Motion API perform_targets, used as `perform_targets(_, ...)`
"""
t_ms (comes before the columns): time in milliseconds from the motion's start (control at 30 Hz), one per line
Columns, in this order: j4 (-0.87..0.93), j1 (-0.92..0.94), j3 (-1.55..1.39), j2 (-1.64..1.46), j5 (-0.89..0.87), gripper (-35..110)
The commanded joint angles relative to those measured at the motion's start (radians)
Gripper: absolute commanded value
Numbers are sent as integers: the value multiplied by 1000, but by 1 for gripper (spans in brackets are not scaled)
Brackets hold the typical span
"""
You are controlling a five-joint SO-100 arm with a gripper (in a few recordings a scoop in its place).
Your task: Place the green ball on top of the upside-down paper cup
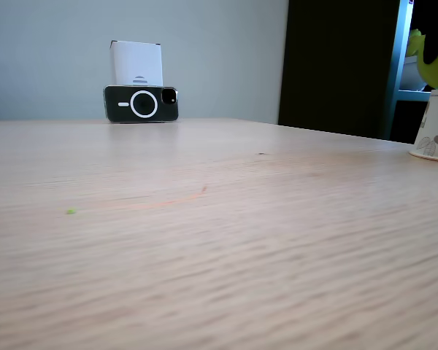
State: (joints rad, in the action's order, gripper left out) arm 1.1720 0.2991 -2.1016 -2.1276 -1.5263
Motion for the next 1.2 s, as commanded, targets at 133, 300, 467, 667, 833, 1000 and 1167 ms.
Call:
perform_targets(133,-17,34,-23,-26,6,29)
perform_targets(300,-40,41,-71,-41,6,32)
perform_targets(467,-40,38,-81,-60,6,36)
perform_targets(667,-41,40,-94,-104,6,39)
perform_targets(833,-49,41,-109,-143,2,41)
perform_targets(1000,-57,40,-109,-175,-2,43)
perform_targets(1167,-107,37,-114,-265,-6,45)
